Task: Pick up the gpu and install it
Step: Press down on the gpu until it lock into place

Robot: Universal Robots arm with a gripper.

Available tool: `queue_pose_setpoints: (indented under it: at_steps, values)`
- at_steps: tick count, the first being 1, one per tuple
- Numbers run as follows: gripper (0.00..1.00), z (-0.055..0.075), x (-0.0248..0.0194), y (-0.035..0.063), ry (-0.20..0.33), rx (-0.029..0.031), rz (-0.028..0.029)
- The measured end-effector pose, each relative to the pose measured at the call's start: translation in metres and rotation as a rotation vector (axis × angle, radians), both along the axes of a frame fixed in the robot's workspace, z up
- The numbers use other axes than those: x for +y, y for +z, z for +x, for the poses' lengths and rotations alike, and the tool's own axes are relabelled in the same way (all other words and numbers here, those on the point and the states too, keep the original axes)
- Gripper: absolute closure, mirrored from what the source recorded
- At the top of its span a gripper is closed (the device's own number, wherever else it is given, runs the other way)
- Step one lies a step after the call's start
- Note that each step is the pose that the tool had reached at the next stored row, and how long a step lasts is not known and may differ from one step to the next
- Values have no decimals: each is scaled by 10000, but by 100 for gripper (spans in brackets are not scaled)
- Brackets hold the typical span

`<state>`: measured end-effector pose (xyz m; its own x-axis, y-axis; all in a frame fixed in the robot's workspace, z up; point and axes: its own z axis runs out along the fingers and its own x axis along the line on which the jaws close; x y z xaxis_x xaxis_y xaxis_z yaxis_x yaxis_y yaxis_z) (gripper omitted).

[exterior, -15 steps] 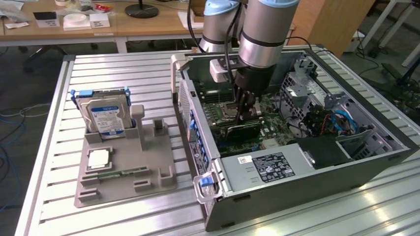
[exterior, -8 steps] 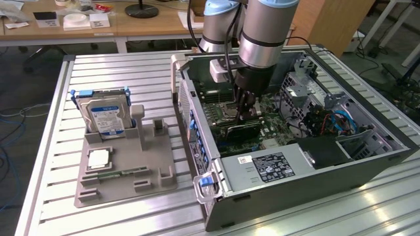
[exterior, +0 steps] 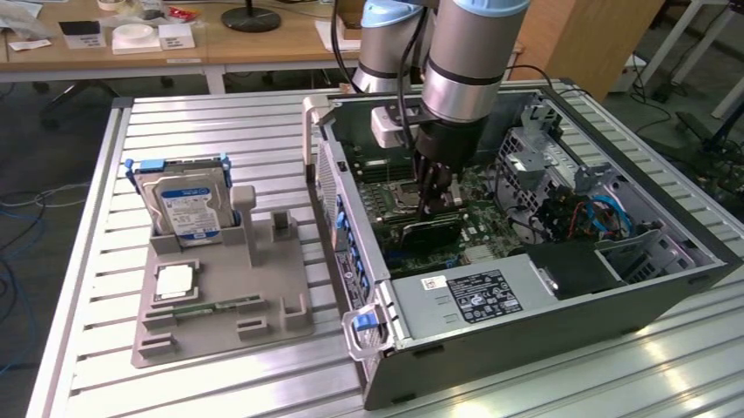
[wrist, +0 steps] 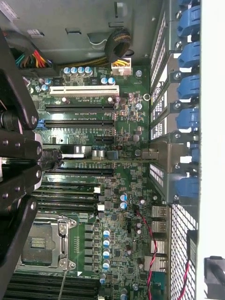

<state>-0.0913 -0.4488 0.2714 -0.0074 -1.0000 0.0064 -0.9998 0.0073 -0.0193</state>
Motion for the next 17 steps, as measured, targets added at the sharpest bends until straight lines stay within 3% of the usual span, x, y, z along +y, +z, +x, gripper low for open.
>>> queue_pose_setpoints:
  at_steps: [4,8,17]
  values:
    - [89,0,1,-1,0,-1,2]
    - [89,0,30,-5,-1,-1,1]
    - [89,0,34,-33,-1,-2,3]
